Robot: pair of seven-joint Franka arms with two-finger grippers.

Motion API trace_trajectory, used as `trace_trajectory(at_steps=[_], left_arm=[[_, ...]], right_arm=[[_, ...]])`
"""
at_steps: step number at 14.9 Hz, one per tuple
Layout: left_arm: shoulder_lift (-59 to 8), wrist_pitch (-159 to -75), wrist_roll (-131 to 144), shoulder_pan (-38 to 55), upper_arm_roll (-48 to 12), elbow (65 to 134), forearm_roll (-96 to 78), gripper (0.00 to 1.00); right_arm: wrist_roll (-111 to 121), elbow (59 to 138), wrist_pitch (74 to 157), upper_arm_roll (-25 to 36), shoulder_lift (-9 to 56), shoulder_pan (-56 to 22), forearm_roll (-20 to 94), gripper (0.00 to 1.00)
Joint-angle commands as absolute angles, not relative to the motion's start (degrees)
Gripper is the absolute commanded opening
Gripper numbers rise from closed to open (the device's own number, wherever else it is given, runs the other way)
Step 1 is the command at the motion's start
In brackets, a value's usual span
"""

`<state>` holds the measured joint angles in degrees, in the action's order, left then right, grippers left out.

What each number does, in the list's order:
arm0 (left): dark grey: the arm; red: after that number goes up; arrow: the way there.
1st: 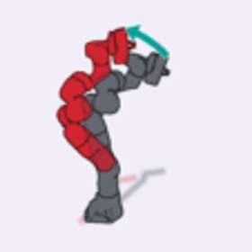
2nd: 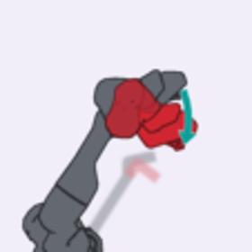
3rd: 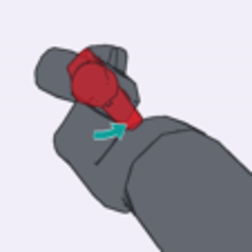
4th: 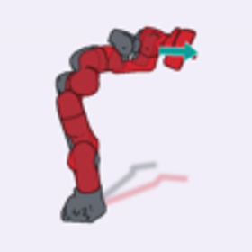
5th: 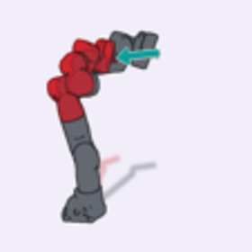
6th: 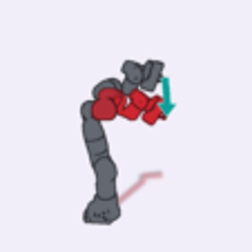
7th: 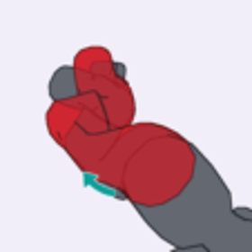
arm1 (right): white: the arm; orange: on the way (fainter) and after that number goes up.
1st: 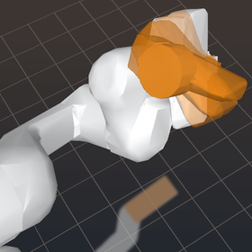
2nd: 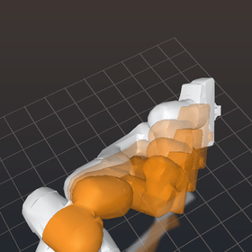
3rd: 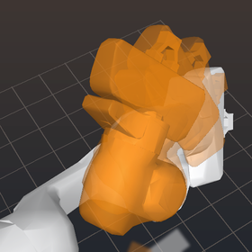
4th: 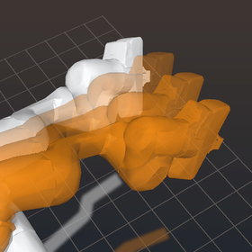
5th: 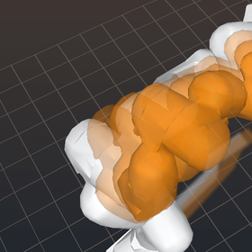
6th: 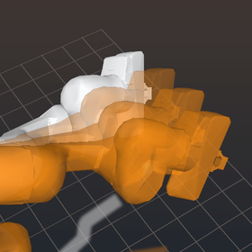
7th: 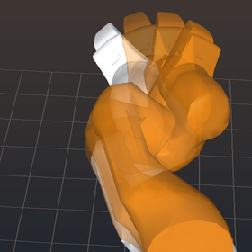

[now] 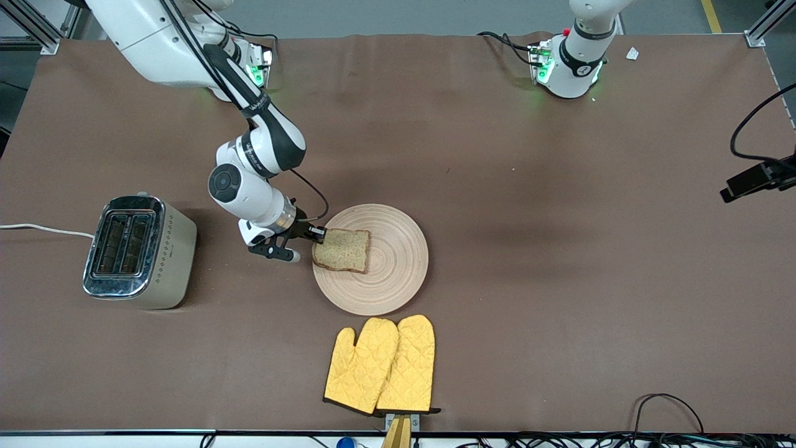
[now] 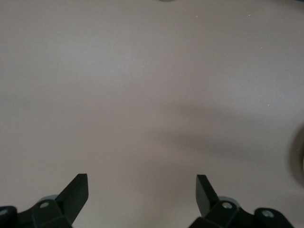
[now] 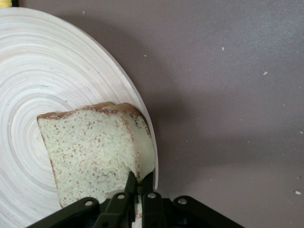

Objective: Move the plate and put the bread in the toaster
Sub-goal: 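Carry the bread with the right gripper while the left gripper retracts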

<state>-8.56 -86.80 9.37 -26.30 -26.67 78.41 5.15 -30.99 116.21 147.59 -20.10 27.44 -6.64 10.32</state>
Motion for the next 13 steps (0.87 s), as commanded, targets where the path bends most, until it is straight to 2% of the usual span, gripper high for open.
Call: trace_trajectory(at_steps=[1,3,5,7,9,13], left_arm=[[-3.2,-85.5,6.3,-13.3,-11.9,80.1,3.2,1.00],[-0.8,-85.4,5.4,-7.2,-5.1,82.7,1.7,1.00],[0.2,-85.1,4.3,-4.6,-3.2,84.0,1.6,1.00],[0.9,-85.1,4.4,-3.8,-2.5,84.5,1.6,1.00],[0.9,-85.1,4.4,-4.0,-2.7,84.1,1.6,1.00],[1.0,-85.0,3.0,-4.7,-2.6,84.0,0.8,1.00]], right_arm=[[-31.5,110.5,135.8,-20.2,26.3,-5.7,10.5,0.01],[-31.4,104.8,126.4,-18.7,26.5,-5.5,9.2,0.00],[-31.4,99.5,118.0,-17.8,26.6,-5.5,1.9,0.00],[-31.5,94.5,109.3,-17.9,26.8,-5.5,-10.0,0.00],[-31.4,91.5,102.8,-17.9,26.8,-5.5,-16.5,0.00],[-30.8,90.4,95.7,-17.8,24.0,-5.4,-28.3,0.00]])
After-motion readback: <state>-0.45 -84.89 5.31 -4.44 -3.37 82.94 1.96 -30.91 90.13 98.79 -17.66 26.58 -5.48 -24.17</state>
